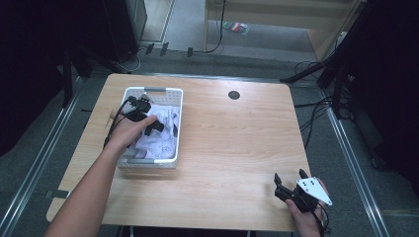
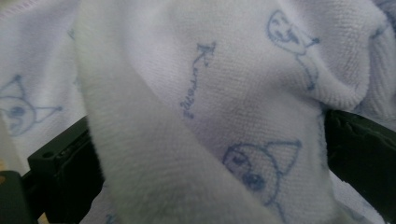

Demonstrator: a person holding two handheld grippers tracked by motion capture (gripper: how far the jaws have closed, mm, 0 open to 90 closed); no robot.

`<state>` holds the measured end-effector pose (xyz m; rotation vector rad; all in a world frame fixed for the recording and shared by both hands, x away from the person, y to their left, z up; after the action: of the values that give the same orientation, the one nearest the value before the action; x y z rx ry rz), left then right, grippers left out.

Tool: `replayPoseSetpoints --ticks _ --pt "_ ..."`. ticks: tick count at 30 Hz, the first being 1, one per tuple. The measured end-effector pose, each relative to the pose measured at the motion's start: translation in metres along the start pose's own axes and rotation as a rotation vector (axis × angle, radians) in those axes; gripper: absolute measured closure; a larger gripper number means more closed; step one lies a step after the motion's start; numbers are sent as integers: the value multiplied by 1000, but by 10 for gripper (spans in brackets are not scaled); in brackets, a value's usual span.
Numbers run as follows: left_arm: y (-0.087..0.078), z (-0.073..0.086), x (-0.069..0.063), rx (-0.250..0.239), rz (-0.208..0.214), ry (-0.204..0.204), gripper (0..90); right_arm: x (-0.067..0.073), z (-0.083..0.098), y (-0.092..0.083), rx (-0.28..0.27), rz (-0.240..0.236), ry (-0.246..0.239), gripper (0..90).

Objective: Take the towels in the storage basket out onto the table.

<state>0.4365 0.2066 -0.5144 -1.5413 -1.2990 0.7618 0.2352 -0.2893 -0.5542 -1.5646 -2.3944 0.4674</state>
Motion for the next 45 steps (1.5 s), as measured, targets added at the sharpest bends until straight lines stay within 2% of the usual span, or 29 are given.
replayPoseSetpoints --ticks 1,2,3,4,5,7,9,10,12,13,17,22,24,26,27,29,30,35,38,45 --pt "2 1 -2 13 26 -2 0 0 0 0 -1 0 0 146" --pt "2 1 -2 13 26 -2 0 0 0 0 -1 0 1 146" --pt "8 4 -5 22 18 5 0 0 0 0 -1 -1 1 146" --pt "8 4 -5 22 18 5 0 0 0 0 0 0 1 146" --pt "15 6 -7 38 6 -5 0 0 0 0 0 0 1 146" --pt "17 7 -8 32 -1 -5 0 0 0 0 1 0 0 146" --pt "18 7 -12 44 -35 28 0 0 0 0 0 1 -1 146" --pt "18 7 -12 44 -35 28 0 0 0 0 0 1 -1 146" --pt "19 8 -17 36 -67 32 0 0 0 0 1 0 0 146" --pt "20 9 -19 29 -74 48 0 0 0 0 5 -1 -6 147" --pt "20 10 -19 26 -73 68 0 0 0 1 4 -3 -4 147" --pt "20 10 -19 33 -78 70 5 0 0 1 8 -3 -8 147" --pt "18 9 -18 35 -81 66 52 0 0 1 7 -3 -5 147" --pt "16 9 -17 38 -81 64 156 0 0 1 7 -3 -5 147" --pt "14 9 -16 41 -79 59 156 0 0 1 8 -4 -5 147" --pt "12 9 -14 33 -88 47 232 0 0 1 8 -4 -5 147" --pt "11 9 -14 31 -88 44 322 0 0 1 8 -4 -4 147" --pt "8 9 -13 17 -81 65 481 0 0 0 6 -4 -4 147" --pt "7 9 -13 14 -77 72 527 0 0 1 7 -4 -5 147" --pt "5 7 -11 35 -65 52 585 0 0 0 4 -3 1 146"
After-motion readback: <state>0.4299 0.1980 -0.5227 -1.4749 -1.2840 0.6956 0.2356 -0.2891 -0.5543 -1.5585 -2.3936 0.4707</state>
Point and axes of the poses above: each handheld gripper's, and its own axes: y roughly forward along the jaws, z roughly out of its underside, x roughly to its left, the point moved 2 cm from there along y, roughly forward along the jaws, and after that the axes turned 13 degrees about -z, right-handed, at the moved point
